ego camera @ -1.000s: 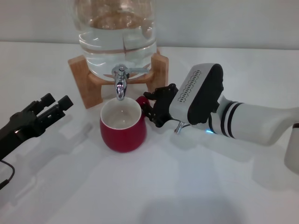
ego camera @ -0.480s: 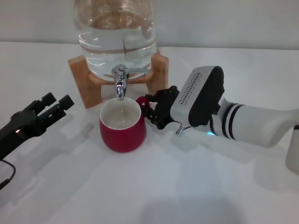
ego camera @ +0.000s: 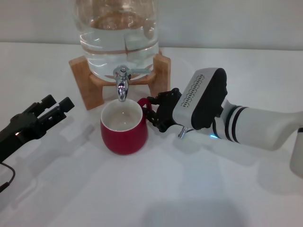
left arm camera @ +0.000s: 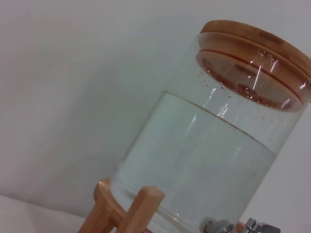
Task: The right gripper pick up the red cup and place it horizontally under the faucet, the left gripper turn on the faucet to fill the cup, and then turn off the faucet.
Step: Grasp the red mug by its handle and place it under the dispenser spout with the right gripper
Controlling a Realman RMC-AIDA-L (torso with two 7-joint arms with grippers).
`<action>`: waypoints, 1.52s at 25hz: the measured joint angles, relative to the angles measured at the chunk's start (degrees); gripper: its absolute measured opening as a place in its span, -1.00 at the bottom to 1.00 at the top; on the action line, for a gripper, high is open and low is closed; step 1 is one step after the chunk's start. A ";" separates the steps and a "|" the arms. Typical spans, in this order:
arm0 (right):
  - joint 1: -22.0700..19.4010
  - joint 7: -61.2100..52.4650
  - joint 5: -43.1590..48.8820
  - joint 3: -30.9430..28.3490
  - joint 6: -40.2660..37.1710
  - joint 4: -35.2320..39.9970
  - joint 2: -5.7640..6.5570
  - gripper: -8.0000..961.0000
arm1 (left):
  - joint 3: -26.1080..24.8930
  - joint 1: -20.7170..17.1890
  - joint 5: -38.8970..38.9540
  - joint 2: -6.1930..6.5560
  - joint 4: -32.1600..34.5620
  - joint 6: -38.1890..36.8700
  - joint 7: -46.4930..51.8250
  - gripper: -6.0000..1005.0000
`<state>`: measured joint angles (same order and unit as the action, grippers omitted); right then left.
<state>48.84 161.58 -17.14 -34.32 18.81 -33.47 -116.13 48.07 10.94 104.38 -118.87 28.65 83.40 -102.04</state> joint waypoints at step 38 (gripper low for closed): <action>-3.39 -1.62 1.62 -0.85 -0.07 -3.43 1.95 -0.39 | -1.33 -0.27 -0.50 0.45 0.00 0.01 0.36 0.77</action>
<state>45.45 159.96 -15.52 -35.17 18.74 -36.90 -114.19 46.74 10.67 103.88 -118.42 28.65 83.42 -101.68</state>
